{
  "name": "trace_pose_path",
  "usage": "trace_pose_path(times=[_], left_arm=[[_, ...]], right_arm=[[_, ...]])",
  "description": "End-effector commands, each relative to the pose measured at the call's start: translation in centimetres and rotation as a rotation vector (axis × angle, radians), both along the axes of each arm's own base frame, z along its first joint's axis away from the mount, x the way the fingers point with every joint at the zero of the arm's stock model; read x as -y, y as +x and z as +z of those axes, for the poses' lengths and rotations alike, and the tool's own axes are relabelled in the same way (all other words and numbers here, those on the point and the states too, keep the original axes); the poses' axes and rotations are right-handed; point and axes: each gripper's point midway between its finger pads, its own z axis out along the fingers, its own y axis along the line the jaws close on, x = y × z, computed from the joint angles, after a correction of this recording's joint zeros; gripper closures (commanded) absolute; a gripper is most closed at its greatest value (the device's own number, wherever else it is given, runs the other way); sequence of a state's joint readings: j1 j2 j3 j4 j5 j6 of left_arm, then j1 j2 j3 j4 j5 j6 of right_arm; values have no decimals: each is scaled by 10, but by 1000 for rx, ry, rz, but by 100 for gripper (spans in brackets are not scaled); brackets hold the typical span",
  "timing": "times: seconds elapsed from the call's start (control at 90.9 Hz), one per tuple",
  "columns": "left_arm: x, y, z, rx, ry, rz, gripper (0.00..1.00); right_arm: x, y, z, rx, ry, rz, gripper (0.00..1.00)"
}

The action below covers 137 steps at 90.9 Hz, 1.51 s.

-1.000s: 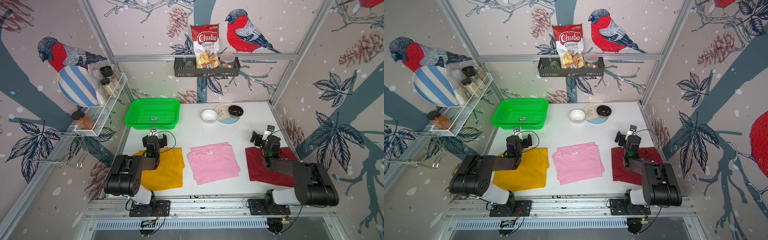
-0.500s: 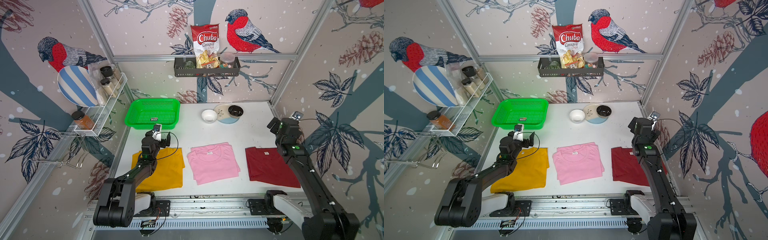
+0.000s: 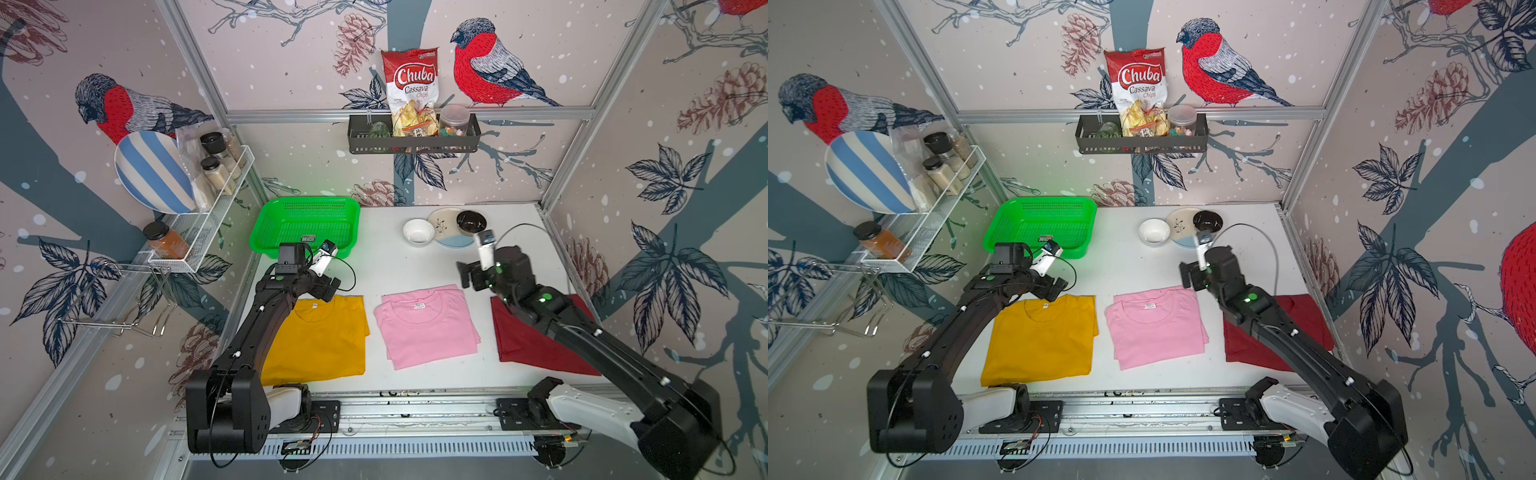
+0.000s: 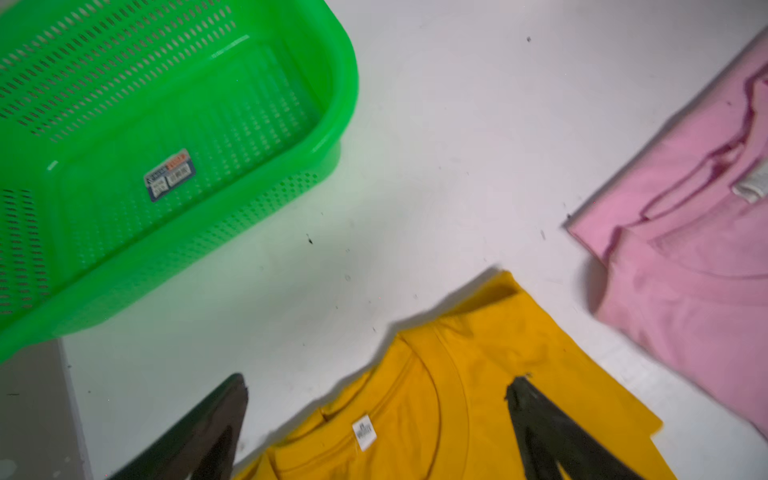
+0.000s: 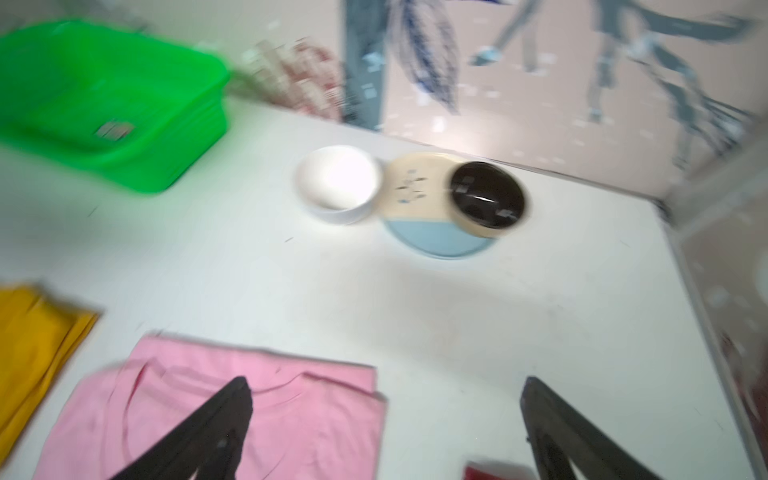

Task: Put the folded t-shirts into the basket
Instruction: Pick up the T-shirt from the center of the board.

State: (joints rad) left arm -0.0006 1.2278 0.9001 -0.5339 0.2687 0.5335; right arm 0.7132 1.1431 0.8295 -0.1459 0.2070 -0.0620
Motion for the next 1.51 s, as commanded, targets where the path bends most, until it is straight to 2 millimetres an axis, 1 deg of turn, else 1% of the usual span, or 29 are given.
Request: trace_pose_path(times=[0.0,0.011,0.055,0.066,0.088,0.11,0.143,0.165,0.187,0.231,0.264,0.308,0.363,0.462,0.473,0.539,0.561,0.638,0.682,0.792,0.88,0.935,1.023,1.133,1.188,1.221,1.265,1.354,1.497], left_arm=[[3,-49,-17,-182,-18,-83,4],[2,-51,-17,-184,-19,-82,4],[-3,-57,-17,-198,-24,-77,4],[-4,-58,-17,-201,-27,-72,4],[-7,-60,-17,-206,-33,-65,4],[-10,-61,-16,-206,-39,-56,4],[-16,-63,-15,-206,-48,-37,4],[-19,-64,-14,-206,-55,-25,4],[-23,-65,-14,-207,-60,-13,4],[-31,-66,-13,-204,-63,11,4],[-37,-68,-13,-207,-65,27,4],[-43,-70,-12,-213,-65,42,4],[-48,-74,-11,-228,-77,53,4],[-57,-80,-11,-239,-94,80,4],[-57,-81,-10,-240,-93,82,4],[-63,-84,-11,-244,-85,93,4],[-64,-85,-10,-244,-83,98,4],[-68,-88,-10,-250,-78,103,4],[-70,-89,-11,-260,-75,109,4],[-76,-91,-16,-291,-67,127,4],[-81,-92,-20,-324,-72,136,4],[-83,-92,-22,-343,-74,140,4],[-87,-91,-21,-359,-71,149,4],[-91,-88,-20,-369,-64,154,4],[-93,-87,-19,-372,-61,156,4],[-93,-87,-18,-374,-57,157,4],[-95,-87,-17,-376,-48,154,4],[-97,-87,-16,-370,-30,142,4],[-92,-89,-10,-343,-21,79,4]], right_arm=[[-85,-31,0,156,-13,404,0],[-93,-34,-4,150,-5,432,0],[-120,-41,-10,140,49,502,0],[-128,-42,-14,127,55,517,0],[-139,-45,-14,115,73,545,0],[-152,-47,-25,74,75,571,0],[-169,-49,-31,40,80,606,0],[-181,-51,-39,6,75,635,0],[-193,-54,-42,-15,77,663,0],[-214,-58,-61,-72,56,712,0],[-228,-59,-69,-104,51,733,0],[-244,-55,-83,-158,61,733,0],[-261,-50,-94,-238,104,743,0],[-279,-37,-115,-380,143,745,0],[-281,-35,-115,-386,146,746,0],[-286,-28,-136,-464,124,730,0],[-288,-25,-139,-476,122,724,0],[-290,-16,-157,-541,120,694,0],[-292,-12,-161,-580,143,693,3],[-293,-15,-175,-693,175,707,9],[-291,-20,-185,-725,164,716,14],[-290,-22,-191,-742,156,715,15],[-289,-26,-201,-761,137,718,21],[-291,-37,-212,-818,111,757,37],[-292,-41,-217,-845,113,773,51],[-293,-43,-214,-855,126,789,60],[-294,-43,-212,-871,151,800,68],[-293,-38,-205,-881,188,800,78],[-294,-40,-180,-842,244,860,92]])
